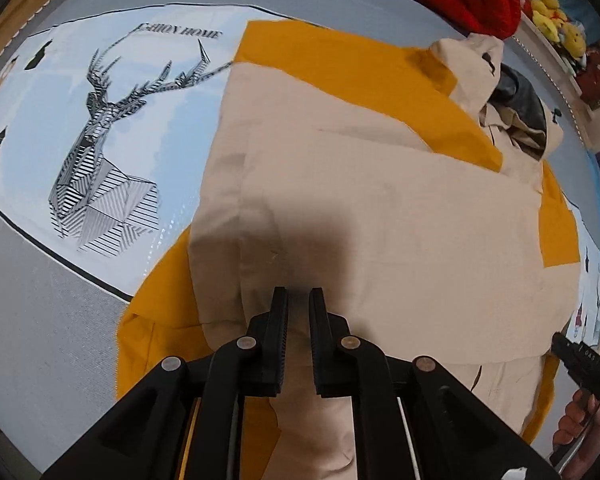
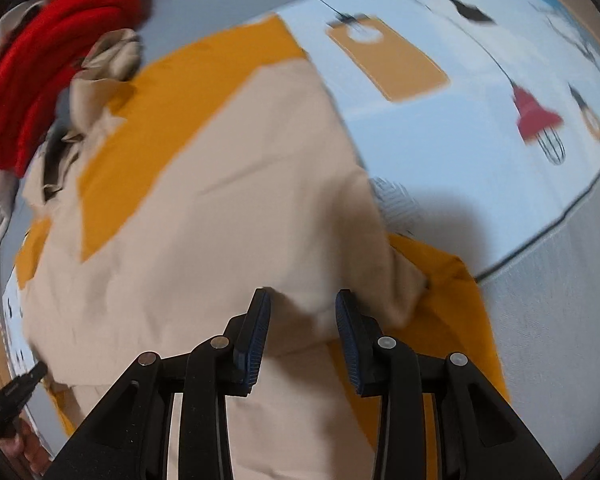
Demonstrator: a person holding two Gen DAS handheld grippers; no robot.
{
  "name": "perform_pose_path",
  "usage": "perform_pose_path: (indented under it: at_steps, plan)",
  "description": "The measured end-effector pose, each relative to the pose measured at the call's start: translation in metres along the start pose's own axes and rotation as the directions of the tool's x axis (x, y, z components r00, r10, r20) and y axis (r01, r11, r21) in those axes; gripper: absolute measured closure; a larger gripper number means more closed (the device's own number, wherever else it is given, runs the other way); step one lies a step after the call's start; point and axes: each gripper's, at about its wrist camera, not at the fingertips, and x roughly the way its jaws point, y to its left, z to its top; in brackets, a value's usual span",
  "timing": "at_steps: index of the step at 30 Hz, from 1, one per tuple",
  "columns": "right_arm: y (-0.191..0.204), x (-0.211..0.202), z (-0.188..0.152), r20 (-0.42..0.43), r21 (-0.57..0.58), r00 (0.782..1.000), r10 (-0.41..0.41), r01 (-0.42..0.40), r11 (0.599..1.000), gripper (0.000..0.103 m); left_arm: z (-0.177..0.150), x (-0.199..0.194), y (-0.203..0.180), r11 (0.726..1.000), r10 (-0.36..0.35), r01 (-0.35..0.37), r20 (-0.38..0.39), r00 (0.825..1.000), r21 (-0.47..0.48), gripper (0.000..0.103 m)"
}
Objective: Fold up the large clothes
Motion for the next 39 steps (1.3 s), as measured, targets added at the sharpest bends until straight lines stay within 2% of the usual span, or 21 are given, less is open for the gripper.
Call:
perform_pose_path:
  at_steps: [2, 5, 7, 10, 14, 17, 20, 26, 28, 33, 36, 39]
  plan:
    - [0.008, -0.013, 0.000, 0.034, -0.015, 0.999, -0.012, 0.013, 1.000, 0.068, 0.003, -0.015, -0.005, 1.000, -0.020, 0.019, 0.048, 0.999, 0.012, 0.094]
    - [0.028, -0.043, -0.002, 0.139, -0.093, 0.990, -0.001, 0.014, 0.996, 0.068, 0.002, -0.040, -0.019, 0.997, -0.029, 0.018, 0.145, 0.989, 0.073, 0.089]
    - [0.048, -0.071, -0.005, 0.232, -0.181, 0.973, 0.015, 0.028, 0.983, 0.068, 0.002, -0.052, -0.027, 0.994, -0.036, 0.016, 0.194, 0.980, 0.106, 0.084]
    - [0.070, -0.107, -0.013, 0.346, -0.287, 0.937, 0.048, 0.057, 0.956, 0.068, 0.004, -0.067, -0.040, 0.988, -0.061, 0.021, 0.268, 0.962, 0.151, 0.083]
    - [0.093, -0.136, -0.026, 0.429, -0.384, 0.900, 0.077, 0.104, 0.918, 0.068, 0.003, -0.075, -0.056, 0.980, -0.061, -0.008, 0.335, 0.940, 0.201, 0.083]
    - [0.100, -0.148, -0.032, 0.443, -0.415, 0.892, 0.087, 0.118, 0.902, 0.068, -0.001, -0.079, -0.062, 0.974, -0.072, -0.013, 0.362, 0.930, 0.228, 0.083]
    - [0.099, -0.153, -0.033, 0.438, -0.423, 0.894, 0.096, 0.111, 0.899, 0.068, -0.009, -0.086, -0.068, 0.963, -0.074, -0.038, 0.399, 0.914, 0.266, 0.083]
    - [0.090, -0.161, -0.027, 0.453, -0.417, 0.890, 0.061, 0.151, 0.896, 0.067, -0.017, -0.105, -0.082, 0.944, -0.084, -0.079, 0.463, 0.883, 0.321, 0.083]
    - [0.087, -0.163, -0.024, 0.452, -0.416, 0.890, 0.056, 0.155, 0.896, 0.068, -0.007, -0.107, -0.087, 0.943, -0.083, -0.080, 0.459, 0.884, 0.323, 0.083]
    - [0.081, -0.157, -0.018, 0.447, -0.426, 0.894, -0.035, 0.247, 0.871, 0.068, 0.035, -0.103, -0.110, 0.942, -0.086, -0.070, 0.439, 0.894, 0.327, 0.083]
    - [0.073, -0.153, -0.013, 0.438, -0.413, 0.896, -0.067, 0.267, 0.871, 0.068, 0.071, -0.094, -0.131, 0.941, -0.076, -0.083, 0.443, 0.893, 0.329, 0.083]
    - [0.066, -0.152, -0.007, 0.428, -0.398, 0.900, -0.078, 0.265, 0.878, 0.068, 0.112, -0.076, -0.157, 0.939, -0.083, -0.069, 0.418, 0.904, 0.337, 0.083]
